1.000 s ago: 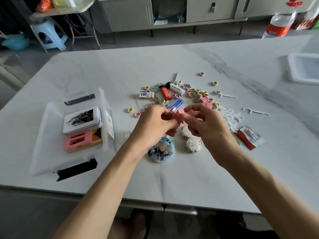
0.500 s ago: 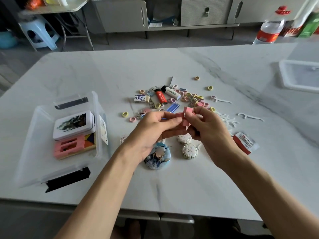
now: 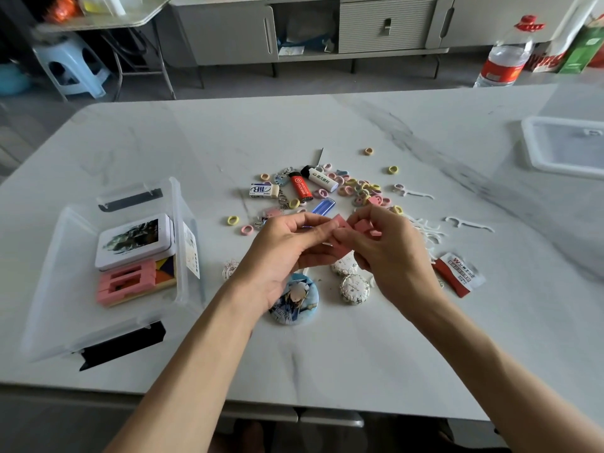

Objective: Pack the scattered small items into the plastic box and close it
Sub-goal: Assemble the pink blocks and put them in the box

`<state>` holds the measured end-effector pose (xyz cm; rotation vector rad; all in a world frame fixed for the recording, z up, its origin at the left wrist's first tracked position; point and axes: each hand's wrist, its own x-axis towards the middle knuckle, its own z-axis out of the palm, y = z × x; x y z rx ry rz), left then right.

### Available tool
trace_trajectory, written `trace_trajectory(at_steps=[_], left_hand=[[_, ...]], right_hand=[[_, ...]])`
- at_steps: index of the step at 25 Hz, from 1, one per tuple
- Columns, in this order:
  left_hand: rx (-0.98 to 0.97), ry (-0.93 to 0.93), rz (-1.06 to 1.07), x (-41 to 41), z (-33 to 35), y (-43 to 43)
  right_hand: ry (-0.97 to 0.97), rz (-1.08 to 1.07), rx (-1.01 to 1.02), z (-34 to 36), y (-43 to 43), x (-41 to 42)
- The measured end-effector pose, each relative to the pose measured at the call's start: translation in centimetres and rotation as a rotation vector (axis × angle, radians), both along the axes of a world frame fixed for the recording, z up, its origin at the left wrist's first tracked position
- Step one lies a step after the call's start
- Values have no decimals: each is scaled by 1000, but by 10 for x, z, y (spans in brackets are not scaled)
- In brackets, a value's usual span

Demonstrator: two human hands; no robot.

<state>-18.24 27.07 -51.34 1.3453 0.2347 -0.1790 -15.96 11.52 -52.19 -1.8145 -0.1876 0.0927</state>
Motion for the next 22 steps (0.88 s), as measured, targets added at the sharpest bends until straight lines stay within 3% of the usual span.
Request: trace_trajectory(at_steps=[4, 9, 22], left_hand=[[30, -25, 12, 0, -2, 0], [-38, -14, 94, 1, -1, 1], [-70, 10, 98, 0, -1, 2]], right_hand=[[17, 25, -12, 3, -2, -1], [113, 47, 180, 6, -6, -4], [105, 35, 143, 9, -5, -5]])
